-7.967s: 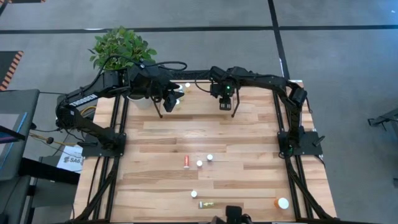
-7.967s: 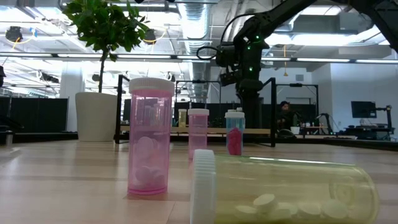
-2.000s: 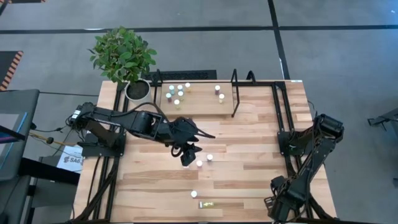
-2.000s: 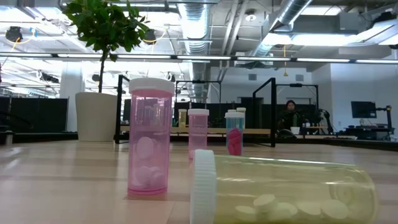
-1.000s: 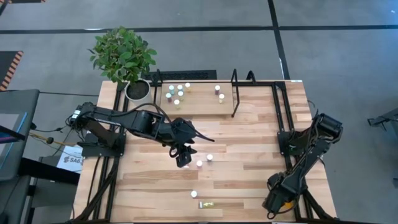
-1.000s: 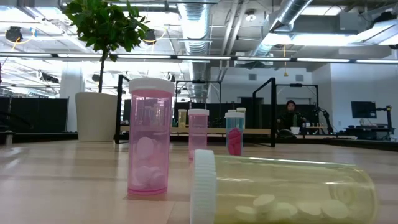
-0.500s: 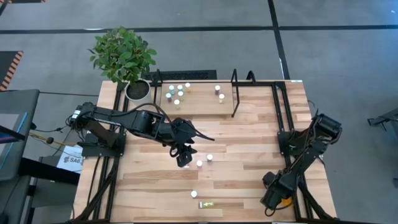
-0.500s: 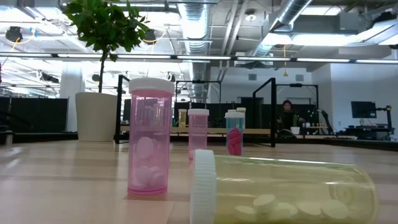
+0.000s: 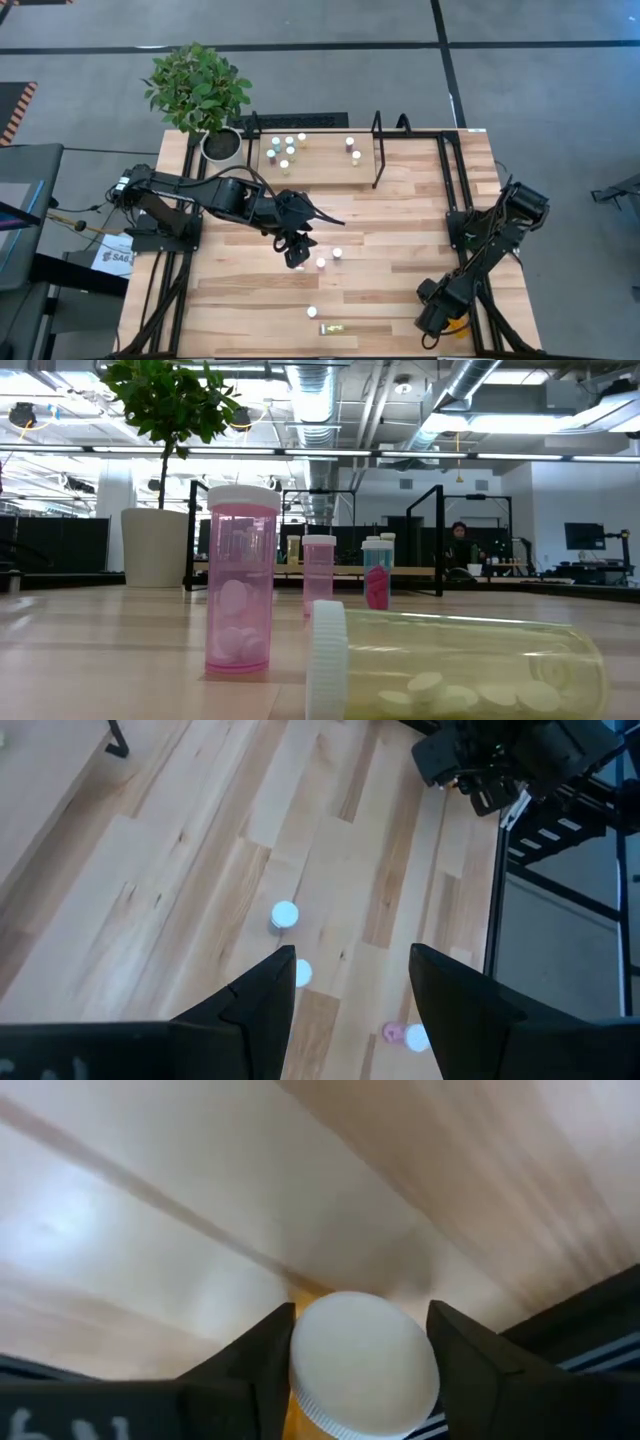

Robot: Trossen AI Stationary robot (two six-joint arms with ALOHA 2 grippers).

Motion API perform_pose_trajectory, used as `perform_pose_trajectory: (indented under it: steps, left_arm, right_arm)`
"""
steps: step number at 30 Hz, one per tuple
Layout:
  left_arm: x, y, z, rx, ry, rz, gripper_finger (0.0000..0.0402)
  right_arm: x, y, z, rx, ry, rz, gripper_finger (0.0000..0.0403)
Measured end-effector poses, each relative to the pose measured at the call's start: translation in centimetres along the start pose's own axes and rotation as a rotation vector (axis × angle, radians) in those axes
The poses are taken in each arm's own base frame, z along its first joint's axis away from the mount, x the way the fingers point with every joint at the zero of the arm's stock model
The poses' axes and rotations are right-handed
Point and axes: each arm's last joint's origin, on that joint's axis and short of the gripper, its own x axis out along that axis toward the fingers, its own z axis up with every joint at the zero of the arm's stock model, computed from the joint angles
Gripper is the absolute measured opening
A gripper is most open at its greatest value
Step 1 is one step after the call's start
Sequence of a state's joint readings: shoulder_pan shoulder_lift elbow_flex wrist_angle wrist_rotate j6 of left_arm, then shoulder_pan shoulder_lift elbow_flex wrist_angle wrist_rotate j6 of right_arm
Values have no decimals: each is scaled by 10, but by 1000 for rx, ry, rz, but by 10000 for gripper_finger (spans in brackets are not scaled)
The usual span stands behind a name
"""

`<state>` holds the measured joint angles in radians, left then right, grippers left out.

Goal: Pick and place medicine bottles onto shelf by color
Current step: Put the orange pill bottle on the shelf

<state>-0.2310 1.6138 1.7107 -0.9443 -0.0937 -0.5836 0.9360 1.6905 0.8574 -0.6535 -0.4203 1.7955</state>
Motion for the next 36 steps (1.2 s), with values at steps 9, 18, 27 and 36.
perform_pose_trajectory:
  steps: [9,18,27,36]
  left_arm:
    - [0,0,0,-41,-7,9,183]
    - [0,0,0,-91,-11,15,183]
    - [0,0,-2,-115,2,21,183]
    - [-16,4,-2,-131,-46,58,183]
  right_arm:
    - [-12,6,12,-99,-95,37,231]
    - [-49,13,62,-224,-273,15,222]
    - [-110,19,132,-298,-567,41,226]
    - [-170,14,186,-345,-844,33,227]
